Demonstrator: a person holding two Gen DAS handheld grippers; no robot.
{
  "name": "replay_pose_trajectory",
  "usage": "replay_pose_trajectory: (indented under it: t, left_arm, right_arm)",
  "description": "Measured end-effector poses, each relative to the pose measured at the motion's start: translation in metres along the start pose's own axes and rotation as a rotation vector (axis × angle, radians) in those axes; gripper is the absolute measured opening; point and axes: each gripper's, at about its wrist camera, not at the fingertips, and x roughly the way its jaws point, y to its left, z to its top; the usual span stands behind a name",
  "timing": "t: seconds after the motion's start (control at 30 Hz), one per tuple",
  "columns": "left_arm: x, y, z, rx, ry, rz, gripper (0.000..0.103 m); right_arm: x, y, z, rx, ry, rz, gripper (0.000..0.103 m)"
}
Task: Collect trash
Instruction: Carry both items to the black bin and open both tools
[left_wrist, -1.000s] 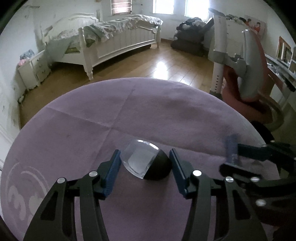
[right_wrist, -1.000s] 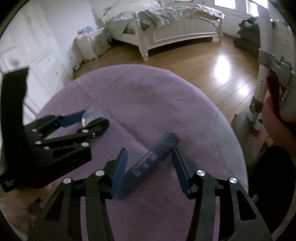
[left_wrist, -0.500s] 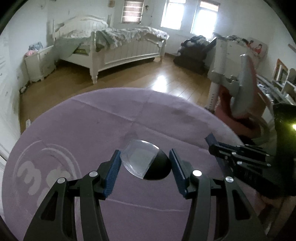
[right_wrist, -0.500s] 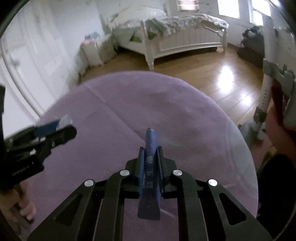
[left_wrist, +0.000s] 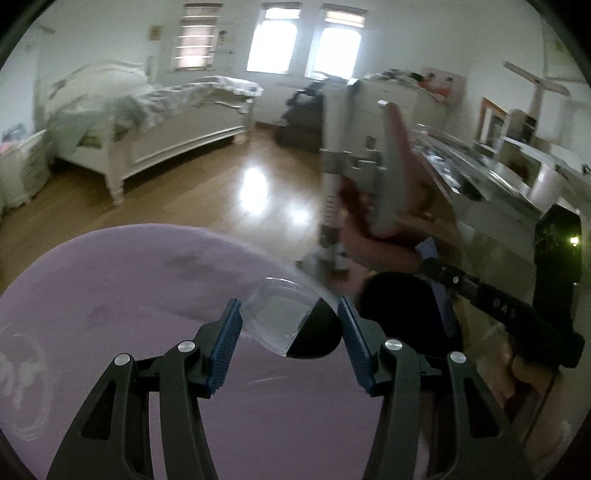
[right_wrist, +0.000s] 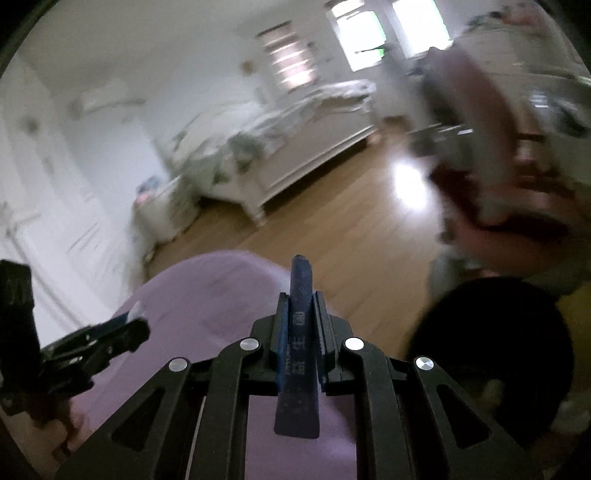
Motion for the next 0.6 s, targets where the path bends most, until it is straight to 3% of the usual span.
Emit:
replay_pose_trajectory:
  t: [0.3, 0.43, 0.6]
  left_arm:
    - [0.056, -0.101, 0.011, 0.085, 0.030, -0.141, 0.053]
    - [0.080, -0.131, 0.008, 0.111, 0.052, -0.200, 0.053]
    - [0.108, -0.151, 0.001, 0.102, 0.100, -0.249, 0.053]
  right_arm:
    - [-0.062, -0.127, -0.003, 0.147, -0.081, -0.143, 0.013]
    - [-0.073, -0.161, -0.011, 0.188, -0.085, -0.170, 0.013]
    - [-0.068, -0.168, -0.022, 0.207, -0.072, -0.185, 0.014]
